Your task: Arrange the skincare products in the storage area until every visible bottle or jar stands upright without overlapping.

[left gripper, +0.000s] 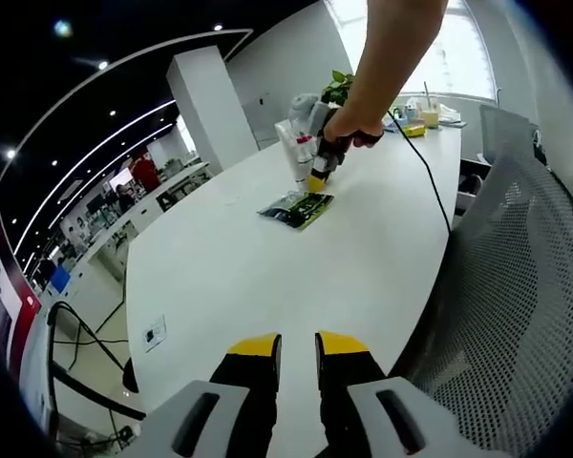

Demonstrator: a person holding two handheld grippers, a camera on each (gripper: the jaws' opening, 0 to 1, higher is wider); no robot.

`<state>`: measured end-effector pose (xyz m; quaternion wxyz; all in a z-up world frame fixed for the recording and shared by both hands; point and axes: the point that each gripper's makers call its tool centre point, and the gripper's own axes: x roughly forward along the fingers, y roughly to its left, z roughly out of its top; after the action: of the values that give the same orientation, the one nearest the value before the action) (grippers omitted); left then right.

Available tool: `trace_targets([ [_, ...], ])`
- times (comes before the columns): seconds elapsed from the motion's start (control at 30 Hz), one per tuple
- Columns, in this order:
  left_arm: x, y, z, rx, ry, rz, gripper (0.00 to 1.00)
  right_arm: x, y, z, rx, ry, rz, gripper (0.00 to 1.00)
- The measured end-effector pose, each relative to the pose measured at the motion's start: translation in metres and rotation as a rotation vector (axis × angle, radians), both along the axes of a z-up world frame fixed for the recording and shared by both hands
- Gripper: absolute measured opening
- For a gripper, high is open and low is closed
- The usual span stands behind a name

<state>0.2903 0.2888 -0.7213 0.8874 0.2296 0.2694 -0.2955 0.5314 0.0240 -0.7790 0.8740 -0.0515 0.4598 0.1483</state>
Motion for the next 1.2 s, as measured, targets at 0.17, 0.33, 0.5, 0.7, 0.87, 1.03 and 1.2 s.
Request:
trace_targets([
  [0.17,-0.002,-0.002,-0.003,0.014,0.01,-0.017,0.15,-0.001,0.027,-0.002,-0.078,-0.036,0.169,0.11],
  [0.33,-0.001,0.0,-0.002,0.01,0.005,-0.006,0.15,0.011,0.051,-0.014,-0.085,-0.031,0.202,0.24],
  [0.5,0.0,0.003,-0.004,0.018,0.006,0.002,0.15,0.007,0.05,-0.027,-0.165,0.065,0.212,0.27],
  [0.7,0.002,0.006,-0.004,0.018,0.004,0.02,0.15,0.005,0.053,-0.024,-0.131,0.081,0.201,0.26],
  [0.87,0.002,0.006,-0.004,0.016,0.003,0.018,0.15,0.005,0.053,-0.023,-0.126,0.083,0.232,0.26],
  [1.03,0.0,0.003,-0.005,0.013,0.008,0.006,0.13,0.006,0.059,0.009,-0.126,-0.1,0.22,0.28],
  [1.2,0.001,0.003,-0.002,0.008,-0.001,0.006,0.14,-0.02,0.096,0.035,0.095,-0.196,0.195,0.39],
])
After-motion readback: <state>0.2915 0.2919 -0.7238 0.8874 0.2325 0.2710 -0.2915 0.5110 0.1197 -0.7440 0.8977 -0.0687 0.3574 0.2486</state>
